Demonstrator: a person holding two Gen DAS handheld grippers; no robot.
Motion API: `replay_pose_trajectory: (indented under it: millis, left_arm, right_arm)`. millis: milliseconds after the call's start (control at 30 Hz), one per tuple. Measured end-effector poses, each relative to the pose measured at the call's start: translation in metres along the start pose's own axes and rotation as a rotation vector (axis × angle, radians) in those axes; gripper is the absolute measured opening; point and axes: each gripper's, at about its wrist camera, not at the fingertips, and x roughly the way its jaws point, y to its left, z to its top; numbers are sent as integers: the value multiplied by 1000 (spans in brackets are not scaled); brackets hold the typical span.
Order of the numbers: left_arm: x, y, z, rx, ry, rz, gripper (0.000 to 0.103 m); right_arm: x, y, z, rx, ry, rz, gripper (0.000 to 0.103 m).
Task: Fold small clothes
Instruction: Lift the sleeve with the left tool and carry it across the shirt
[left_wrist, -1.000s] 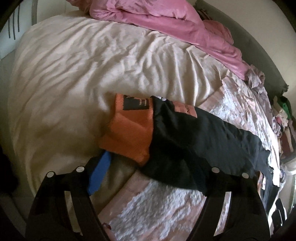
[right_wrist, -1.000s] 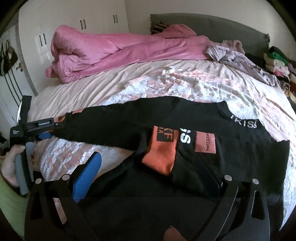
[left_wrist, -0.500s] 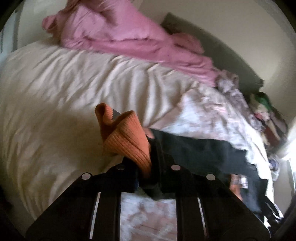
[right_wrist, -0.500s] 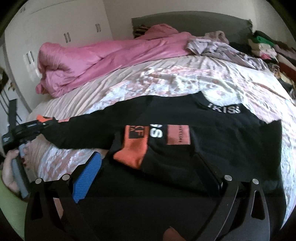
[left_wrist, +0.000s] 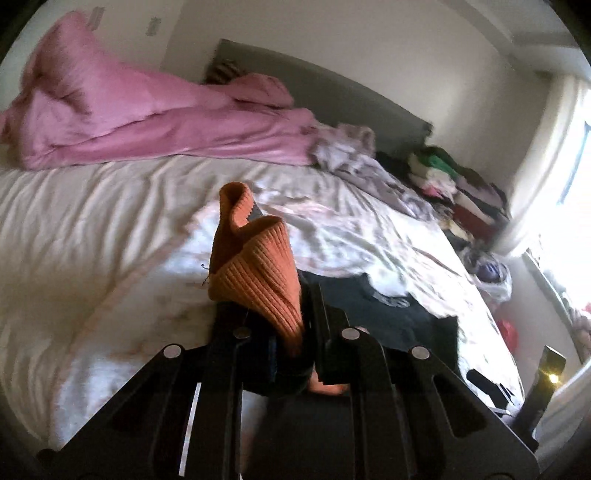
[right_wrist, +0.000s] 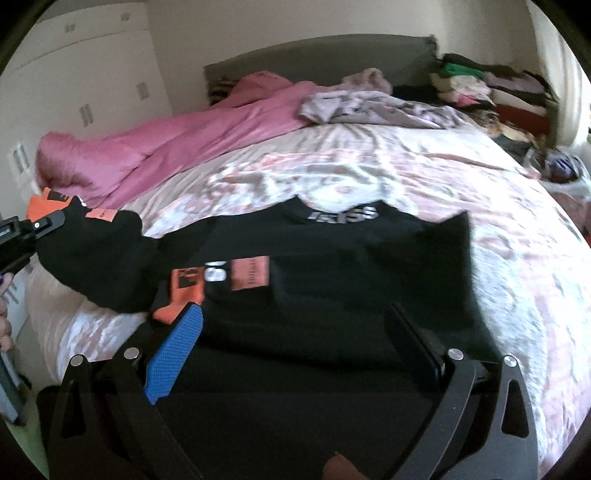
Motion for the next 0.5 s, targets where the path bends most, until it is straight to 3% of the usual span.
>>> replay_pose_trajectory:
  millis: [500]
  left_arm:
    - [84, -95, -47, 139, 179, -87, 8]
  right_arm:
    - [-38, -73, 10, 160, -86, -15, 99]
